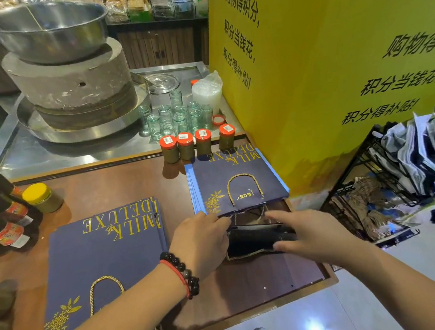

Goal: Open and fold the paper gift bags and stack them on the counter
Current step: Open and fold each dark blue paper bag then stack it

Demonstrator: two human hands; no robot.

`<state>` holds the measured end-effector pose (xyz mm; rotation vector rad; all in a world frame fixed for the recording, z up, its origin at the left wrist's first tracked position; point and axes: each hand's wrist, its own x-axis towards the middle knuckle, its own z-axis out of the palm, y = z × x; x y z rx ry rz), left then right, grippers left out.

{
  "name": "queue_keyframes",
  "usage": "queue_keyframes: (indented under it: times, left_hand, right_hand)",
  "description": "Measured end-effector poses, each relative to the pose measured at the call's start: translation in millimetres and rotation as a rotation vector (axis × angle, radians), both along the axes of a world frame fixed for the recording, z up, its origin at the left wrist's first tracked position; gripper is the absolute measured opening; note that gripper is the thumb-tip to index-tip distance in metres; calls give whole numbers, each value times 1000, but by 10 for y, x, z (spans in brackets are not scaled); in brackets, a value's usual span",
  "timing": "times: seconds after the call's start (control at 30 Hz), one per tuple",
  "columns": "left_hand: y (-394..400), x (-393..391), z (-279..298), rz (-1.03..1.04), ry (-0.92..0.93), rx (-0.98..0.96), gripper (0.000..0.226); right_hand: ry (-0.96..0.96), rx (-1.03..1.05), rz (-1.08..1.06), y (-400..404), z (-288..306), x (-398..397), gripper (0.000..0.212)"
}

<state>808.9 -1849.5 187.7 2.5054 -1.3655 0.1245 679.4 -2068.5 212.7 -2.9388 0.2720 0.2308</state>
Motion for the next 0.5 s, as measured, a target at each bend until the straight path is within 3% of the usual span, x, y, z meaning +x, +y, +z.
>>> queue_keyframes:
  times: [0.07,0.13,0.3,0.4,0.5]
  left_hand:
    - [32,-61,-17,-96,4,8,19]
    - [66,-122,-78,-172,31,6,21]
    - [76,-360,-324,-229,87,45,27]
    - [59,-579,-556,-184,68,71,26]
    - [33,-857,-901,-69,125,137,25]
  right_hand:
    - [-104,-56,43,41,-129,-89,36]
    - [-181,-82,64,78,-258,-172,24]
    - [-394,-113,104,-17,-622,-451,41]
    - [-457,-81,188,-30,-880,-587,30]
    - [-444,-68,204,-78,-1246,-778,31]
